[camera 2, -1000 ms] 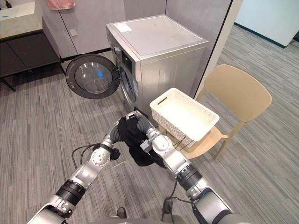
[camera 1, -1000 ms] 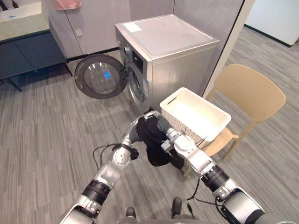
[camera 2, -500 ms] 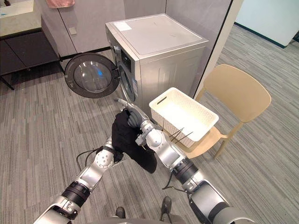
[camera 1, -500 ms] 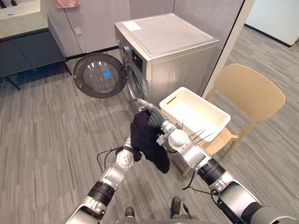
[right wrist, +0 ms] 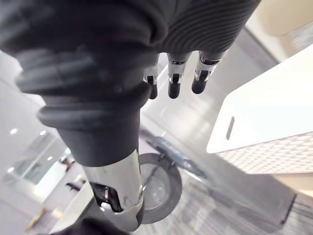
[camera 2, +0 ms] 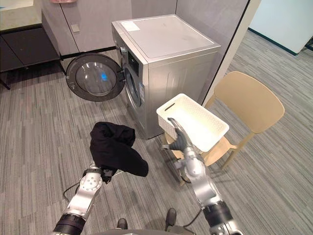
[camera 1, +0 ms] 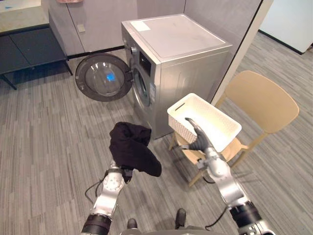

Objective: Pick up the laundry basket with both hands and put the clothes into the washing machine.

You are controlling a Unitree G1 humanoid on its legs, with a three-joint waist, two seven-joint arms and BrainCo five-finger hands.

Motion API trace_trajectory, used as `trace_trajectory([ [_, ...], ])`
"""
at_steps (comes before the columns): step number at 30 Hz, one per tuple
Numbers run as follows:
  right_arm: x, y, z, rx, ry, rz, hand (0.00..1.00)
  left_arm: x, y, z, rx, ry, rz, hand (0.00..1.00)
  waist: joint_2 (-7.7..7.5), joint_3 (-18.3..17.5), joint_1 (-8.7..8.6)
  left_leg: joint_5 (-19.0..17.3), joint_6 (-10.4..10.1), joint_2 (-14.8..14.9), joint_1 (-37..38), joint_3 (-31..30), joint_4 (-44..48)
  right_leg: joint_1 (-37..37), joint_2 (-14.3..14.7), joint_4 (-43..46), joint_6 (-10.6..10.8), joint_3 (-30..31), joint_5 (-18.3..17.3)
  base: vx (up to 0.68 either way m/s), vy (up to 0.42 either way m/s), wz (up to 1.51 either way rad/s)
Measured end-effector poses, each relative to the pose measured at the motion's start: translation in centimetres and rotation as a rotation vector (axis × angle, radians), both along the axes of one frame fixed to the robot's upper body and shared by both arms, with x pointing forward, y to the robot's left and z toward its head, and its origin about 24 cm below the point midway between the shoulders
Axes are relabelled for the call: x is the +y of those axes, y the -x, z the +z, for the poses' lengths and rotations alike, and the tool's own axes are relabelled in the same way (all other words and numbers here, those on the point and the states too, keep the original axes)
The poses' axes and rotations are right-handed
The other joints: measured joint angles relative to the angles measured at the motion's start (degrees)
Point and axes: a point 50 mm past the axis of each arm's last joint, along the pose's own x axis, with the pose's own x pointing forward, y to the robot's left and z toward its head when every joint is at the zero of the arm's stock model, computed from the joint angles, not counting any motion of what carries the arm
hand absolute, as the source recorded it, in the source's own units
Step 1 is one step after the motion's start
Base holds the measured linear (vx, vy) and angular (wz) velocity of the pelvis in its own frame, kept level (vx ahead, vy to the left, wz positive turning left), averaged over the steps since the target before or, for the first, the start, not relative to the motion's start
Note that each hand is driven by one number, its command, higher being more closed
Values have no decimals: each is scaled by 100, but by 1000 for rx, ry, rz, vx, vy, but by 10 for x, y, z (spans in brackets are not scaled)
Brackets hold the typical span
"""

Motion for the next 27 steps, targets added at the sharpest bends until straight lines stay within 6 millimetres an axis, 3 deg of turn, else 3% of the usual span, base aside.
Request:
trace_trajectory([
  [2, -13, 10, -12, 48, -4, -52, 0, 7, 8, -6, 23, 33, 44, 100, -1, 0, -3, -1, 0, -7, 3, -18, -3, 1, 2, 0, 7, 31, -8, 24, 11, 2],
  [7, -36, 51, -80, 377, -42, -132, 0, 33, 31, -28, 123, 80, 171, 100, -19, -15, -19, 4, -1, -16, 7, -128, 5, 29, -13, -2, 18, -74, -33, -1, 13, 11],
  [10, -48, 94, -134, 659, -78, -222, 0, 52, 58, -58, 270, 87, 264, 100, -18, -18, -120, 14, -13, -38, -102, -383, -4, 102, -50, -3, 72, -320, -146, -28, 15, 36],
  [13, -62, 119, -158, 795, -125, -340, 0, 61, 81, -81, 405, 102, 328, 100, 27, 11, -137, 84, -31, -103, -325, -689, -104, 24, -119, -2, 55, -611, -192, -18, 23, 56],
  [16, -72, 139, -172, 866, -192, -484, 0, 62, 95, -95, 490, 119, 360, 100, 75, 52, -139, 177, 8, -89, -552, -580, -238, 2, -232, 0, 114, -1092, -262, 3, 29, 80],
  [18, -78, 146, -175, 879, -222, -565, 0, 58, 102, -102, 529, 145, 374, 100, 89, 90, -139, 10, 272, -27, -611, 223, -236, 6, -392, 73, 213, -1373, -340, 81, 75, 96],
  [19, -82, 150, -177, 883, -229, -611, 0, 50, 106, -107, 555, 168, 376, 100, 113, 122, -140, -68, 394, 28, -622, 910, -105, 29, -572, 200, 302, -1539, -415, 143, 118, 86],
  [21, -86, 153, -179, 896, -233, -656, 0, 44, 113, -112, 582, 186, 381, 100, 184, 226, -123, 47, 347, 128, -634, 1210, 236, 169, -698, 352, 410, -1682, -511, 137, 148, 57],
  [24, -73, 144, -180, 881, -281, -657, 0, 49, 129, -117, 627, 174, 404, 100, 39, 270, 19, -42, 330, -54, -620, 1122, 504, 299, -957, 501, 576, -1679, -637, 153, 182, 29],
  [27, -67, 135, -179, 868, -307, -655, 0, 50, 132, -118, 627, 184, 419, 100, -139, 398, 69, -650, 456, -256, -874, 990, 1143, 151, -1456, 1252, 836, -1694, -1060, 132, 143, 31],
])
